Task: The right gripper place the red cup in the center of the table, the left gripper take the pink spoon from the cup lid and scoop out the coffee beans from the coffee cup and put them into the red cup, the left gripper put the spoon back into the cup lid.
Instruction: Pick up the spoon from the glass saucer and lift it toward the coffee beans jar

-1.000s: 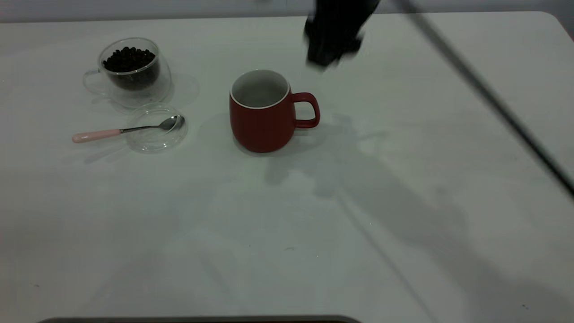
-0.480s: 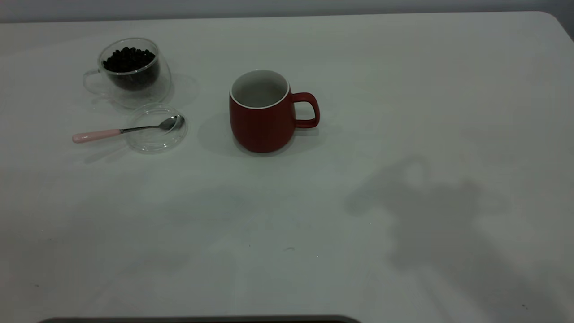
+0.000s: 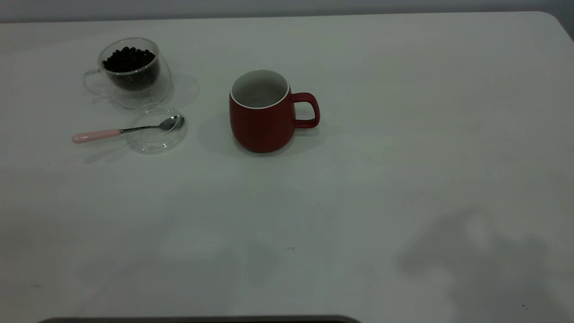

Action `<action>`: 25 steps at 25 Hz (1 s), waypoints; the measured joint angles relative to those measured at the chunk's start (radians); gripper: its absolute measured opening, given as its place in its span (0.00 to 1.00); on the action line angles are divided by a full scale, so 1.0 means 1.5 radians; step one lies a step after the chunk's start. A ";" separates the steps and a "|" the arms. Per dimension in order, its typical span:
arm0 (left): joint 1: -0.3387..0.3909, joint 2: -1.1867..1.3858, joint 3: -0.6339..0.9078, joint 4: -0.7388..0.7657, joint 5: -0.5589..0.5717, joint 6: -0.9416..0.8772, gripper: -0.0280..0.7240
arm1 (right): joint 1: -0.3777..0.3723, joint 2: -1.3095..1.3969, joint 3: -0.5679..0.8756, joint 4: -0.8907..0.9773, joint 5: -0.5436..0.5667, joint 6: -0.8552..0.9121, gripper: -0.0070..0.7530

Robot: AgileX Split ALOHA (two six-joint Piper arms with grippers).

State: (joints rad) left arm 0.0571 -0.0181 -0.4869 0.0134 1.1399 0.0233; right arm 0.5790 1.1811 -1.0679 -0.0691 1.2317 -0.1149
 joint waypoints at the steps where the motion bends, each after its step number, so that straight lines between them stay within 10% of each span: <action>1: 0.000 0.000 0.000 0.000 0.000 0.001 0.80 | 0.000 -0.016 0.023 0.001 0.000 0.000 0.79; 10: 0.000 0.000 0.000 0.000 0.000 0.001 0.80 | -0.017 -0.285 0.205 0.019 0.003 0.035 0.79; 25: 0.000 0.000 0.000 0.000 0.000 0.001 0.80 | -0.311 -0.701 0.312 0.030 0.003 0.053 0.79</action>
State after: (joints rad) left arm 0.0571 -0.0181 -0.4869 0.0134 1.1399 0.0254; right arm 0.1123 0.1290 -0.5993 -0.0236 1.2361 -0.0356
